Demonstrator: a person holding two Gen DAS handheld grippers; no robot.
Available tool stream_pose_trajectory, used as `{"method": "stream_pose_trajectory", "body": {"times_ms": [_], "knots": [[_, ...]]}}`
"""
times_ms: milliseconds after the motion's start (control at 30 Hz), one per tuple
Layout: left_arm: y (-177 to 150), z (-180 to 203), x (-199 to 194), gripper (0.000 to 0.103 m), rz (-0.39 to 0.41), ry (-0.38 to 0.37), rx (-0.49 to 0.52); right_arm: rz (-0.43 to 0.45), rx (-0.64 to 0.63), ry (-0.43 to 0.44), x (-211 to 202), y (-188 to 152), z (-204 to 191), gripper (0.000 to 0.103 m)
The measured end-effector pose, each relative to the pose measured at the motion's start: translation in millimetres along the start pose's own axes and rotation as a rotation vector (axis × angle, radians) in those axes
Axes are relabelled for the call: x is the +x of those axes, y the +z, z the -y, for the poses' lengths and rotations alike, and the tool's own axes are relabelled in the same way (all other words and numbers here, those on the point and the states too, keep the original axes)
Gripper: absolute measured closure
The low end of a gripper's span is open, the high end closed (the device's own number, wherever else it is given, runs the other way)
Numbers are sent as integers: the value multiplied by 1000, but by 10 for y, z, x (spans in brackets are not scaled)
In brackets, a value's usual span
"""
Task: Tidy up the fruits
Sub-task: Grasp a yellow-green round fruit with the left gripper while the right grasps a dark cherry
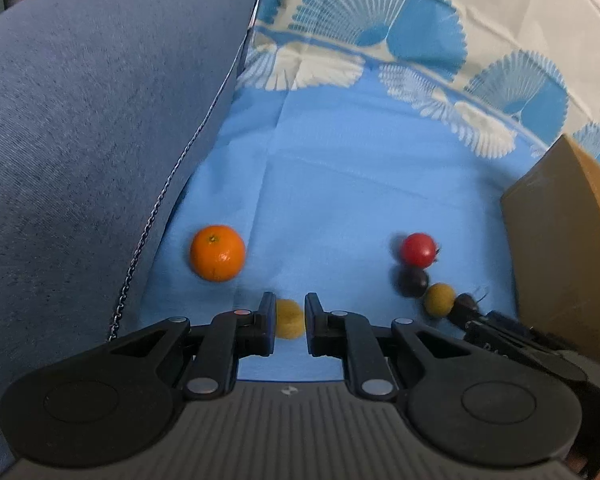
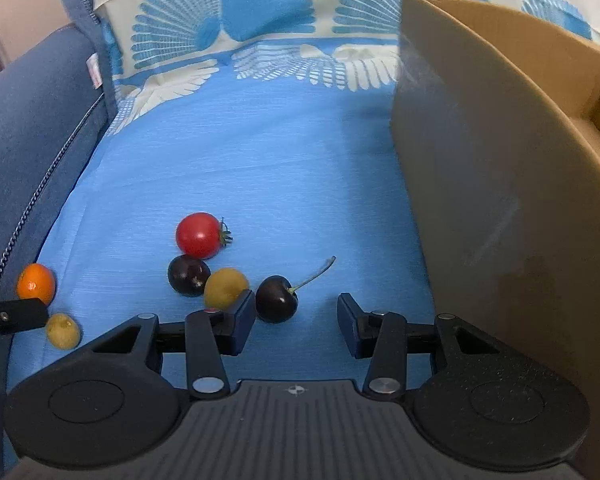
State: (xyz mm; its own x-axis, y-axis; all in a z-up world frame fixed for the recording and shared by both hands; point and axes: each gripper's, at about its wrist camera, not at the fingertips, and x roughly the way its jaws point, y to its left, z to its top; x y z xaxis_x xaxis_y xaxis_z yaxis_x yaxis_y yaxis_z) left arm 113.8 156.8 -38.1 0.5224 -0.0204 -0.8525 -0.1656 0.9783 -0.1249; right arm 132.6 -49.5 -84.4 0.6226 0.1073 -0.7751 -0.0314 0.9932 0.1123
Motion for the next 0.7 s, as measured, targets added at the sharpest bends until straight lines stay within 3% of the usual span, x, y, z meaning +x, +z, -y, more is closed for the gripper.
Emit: {"method": "stream_pose_trajectory", "body": {"times_ms": [133,233,300,433,567,700], "knots": [[3,9,93,86,-32,-4,11,-8,-36,15,7,-23,-23,60],[-6,67,122,73,-32,5,43,-2,-59,35,7,-13,-28,77],[-10,101,154,67,-34,14,60,4,-65,49,-8,-11,-16,77],[3,130,241,67,-49,29,76,40,-78,64,-124,-13,20,77],[-8,137,294,74,-72,39,105,45,-115,122,-328,-57,41,77],[-22,121,219,74,-52,33,110,94,-147,204,-706,-91,118,77]]}}
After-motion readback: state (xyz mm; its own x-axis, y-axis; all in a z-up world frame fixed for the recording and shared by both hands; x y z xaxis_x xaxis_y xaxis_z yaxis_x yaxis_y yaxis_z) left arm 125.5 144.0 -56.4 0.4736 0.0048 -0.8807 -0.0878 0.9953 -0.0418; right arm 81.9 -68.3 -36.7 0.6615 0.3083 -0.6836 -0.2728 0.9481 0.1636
